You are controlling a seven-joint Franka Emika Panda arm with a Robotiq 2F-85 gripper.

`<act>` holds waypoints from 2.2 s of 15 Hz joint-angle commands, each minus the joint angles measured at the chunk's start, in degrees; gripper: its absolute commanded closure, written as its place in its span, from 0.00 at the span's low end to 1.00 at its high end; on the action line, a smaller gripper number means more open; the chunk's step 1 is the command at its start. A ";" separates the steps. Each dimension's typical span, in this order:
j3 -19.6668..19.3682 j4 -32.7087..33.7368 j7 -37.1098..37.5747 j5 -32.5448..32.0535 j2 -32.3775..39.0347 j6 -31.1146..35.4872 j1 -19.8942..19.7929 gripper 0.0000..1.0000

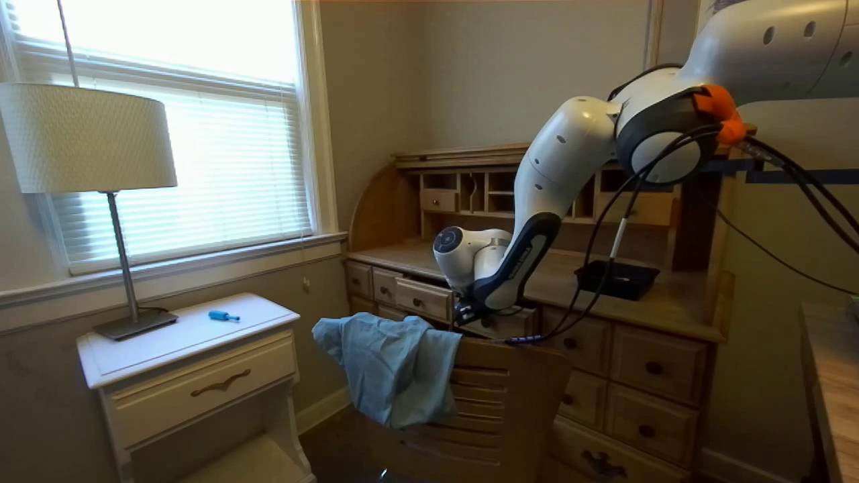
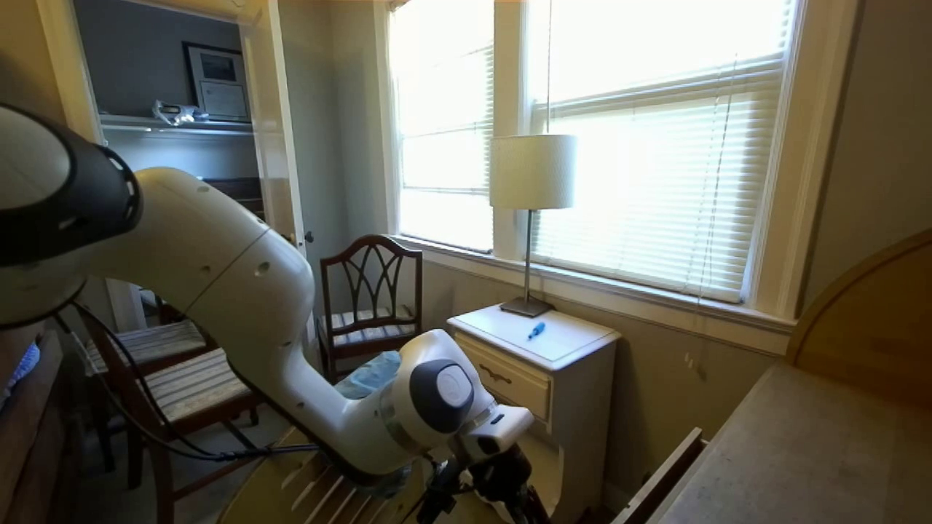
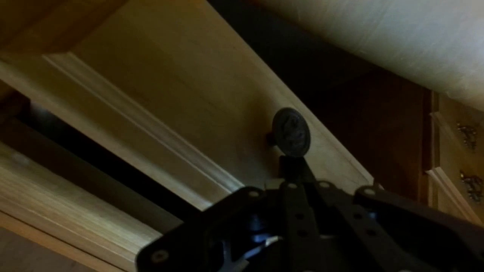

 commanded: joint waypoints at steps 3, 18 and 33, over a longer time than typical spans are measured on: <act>-3.56 -7.45 11.12 -3.09 0.14 -0.57 1.10 1.00; -8.18 -14.69 28.66 -3.09 0.52 0.61 5.90 1.00; -13.93 -26.47 13.40 -7.49 -8.79 30.14 10.59 1.00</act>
